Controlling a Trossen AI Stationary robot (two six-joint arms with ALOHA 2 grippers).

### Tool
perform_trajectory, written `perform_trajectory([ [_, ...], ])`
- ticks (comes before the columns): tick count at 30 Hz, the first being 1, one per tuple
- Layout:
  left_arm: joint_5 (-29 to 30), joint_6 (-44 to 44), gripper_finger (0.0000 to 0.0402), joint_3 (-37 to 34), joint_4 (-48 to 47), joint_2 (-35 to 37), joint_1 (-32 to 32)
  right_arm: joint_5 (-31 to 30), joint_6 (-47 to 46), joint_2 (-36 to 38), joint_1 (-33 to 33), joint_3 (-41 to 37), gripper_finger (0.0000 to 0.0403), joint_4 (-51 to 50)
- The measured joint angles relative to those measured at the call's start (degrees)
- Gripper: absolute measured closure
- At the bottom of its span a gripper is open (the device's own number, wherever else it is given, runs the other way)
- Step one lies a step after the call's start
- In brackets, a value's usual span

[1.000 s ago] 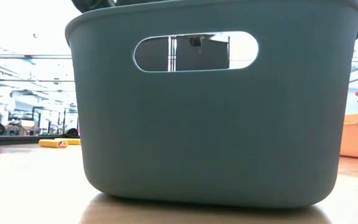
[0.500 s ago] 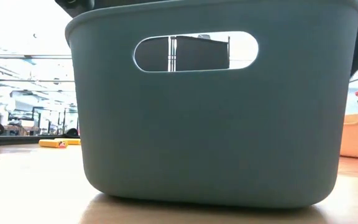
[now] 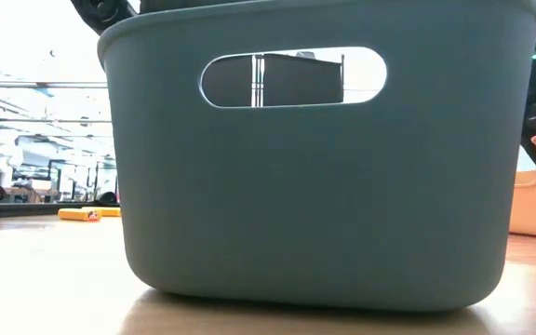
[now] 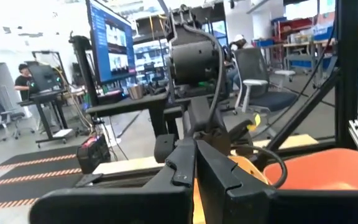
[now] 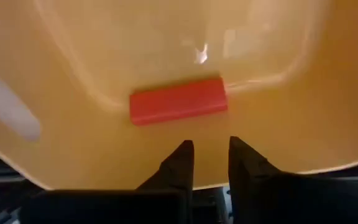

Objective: Sort blocks
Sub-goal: Put the orange block into the orange bin

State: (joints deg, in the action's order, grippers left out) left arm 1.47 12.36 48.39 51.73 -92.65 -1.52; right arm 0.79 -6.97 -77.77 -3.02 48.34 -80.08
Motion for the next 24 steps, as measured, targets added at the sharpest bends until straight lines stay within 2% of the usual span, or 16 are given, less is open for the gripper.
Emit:
perform_trajectory([
  [4,-0.1,0.0,0.0389,0.0,0.3,0.0,0.0,1.3,2.6,0.2,-0.5,0.0,0.0365,0.6],
  [11,-0.2,-0.3,0.0389,0.0,1.0,0.0,0.0,2.2,3.4,0.5,-3.1,-0.8,0.0278,1.3],
  [14,-0.3,-1.1,0.0389,0.0,1.1,0.0,0.0,0.1,1.2,0.5,-3.9,-1.3,0.0262,1.8],
  [17,-0.3,-1.1,0.0389,0.0,1.5,0.0,0.0,-2.0,-0.9,0.5,-4.4,-1.5,0.0275,3.1],
  [24,-0.3,-1.5,0.0389,0.0,1.4,0.0,0.0,-0.8,-3.7,0.5,-7.2,-7.3,0.0343,6.9],
])
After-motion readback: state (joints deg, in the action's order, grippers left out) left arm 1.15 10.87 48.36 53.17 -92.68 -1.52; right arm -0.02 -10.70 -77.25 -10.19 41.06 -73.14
